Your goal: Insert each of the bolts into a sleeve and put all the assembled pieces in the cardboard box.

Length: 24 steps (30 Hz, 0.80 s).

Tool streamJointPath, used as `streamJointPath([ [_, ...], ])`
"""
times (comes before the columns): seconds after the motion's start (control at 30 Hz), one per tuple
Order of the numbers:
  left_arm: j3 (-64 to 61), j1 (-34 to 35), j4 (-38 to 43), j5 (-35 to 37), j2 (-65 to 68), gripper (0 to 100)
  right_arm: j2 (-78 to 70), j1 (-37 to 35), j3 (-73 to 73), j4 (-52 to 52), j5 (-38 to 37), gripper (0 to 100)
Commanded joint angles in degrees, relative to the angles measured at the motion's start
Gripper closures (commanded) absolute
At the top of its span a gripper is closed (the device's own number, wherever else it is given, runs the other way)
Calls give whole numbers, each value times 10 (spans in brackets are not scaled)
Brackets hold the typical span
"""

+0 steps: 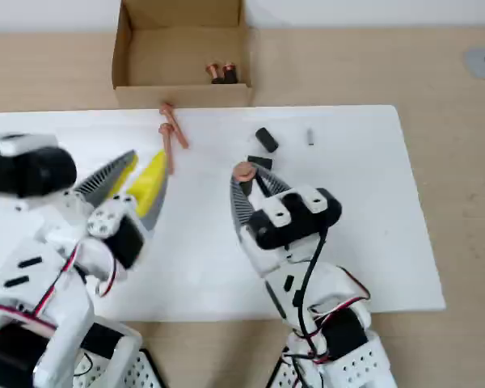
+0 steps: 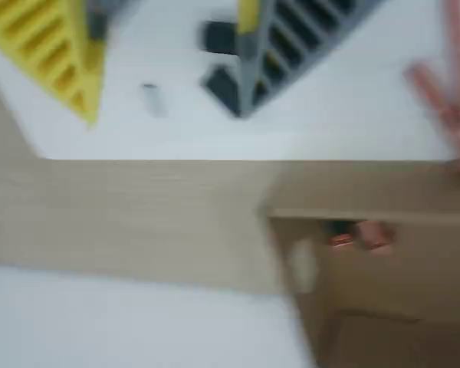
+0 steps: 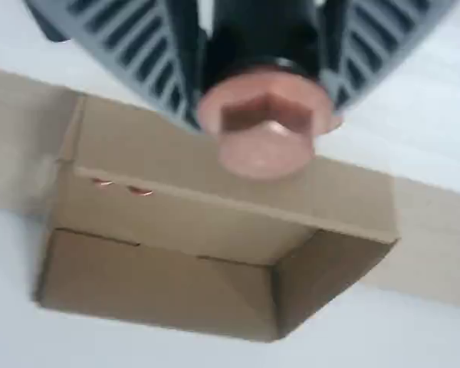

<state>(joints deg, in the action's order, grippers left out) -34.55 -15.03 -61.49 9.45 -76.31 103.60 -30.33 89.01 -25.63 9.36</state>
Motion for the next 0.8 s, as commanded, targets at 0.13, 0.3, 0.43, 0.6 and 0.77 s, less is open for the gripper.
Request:
streamJointPath([
  [0.13,25,100,-5,-21,112,868,54,32,-46,-5,-33,989],
  [0.3,61,155,-75,-25,210,867,-49,33,-131,-7,-61,989],
  [0.43,98,192,-134,-25,283,867,-203,33,-249,-5,-62,989],
  [0.6,122,209,-175,-89,349,867,-404,33,-433,-4,-60,989],
  [0.77,125,213,-215,-143,378,868,-550,32,-574,-4,-60,989],
])
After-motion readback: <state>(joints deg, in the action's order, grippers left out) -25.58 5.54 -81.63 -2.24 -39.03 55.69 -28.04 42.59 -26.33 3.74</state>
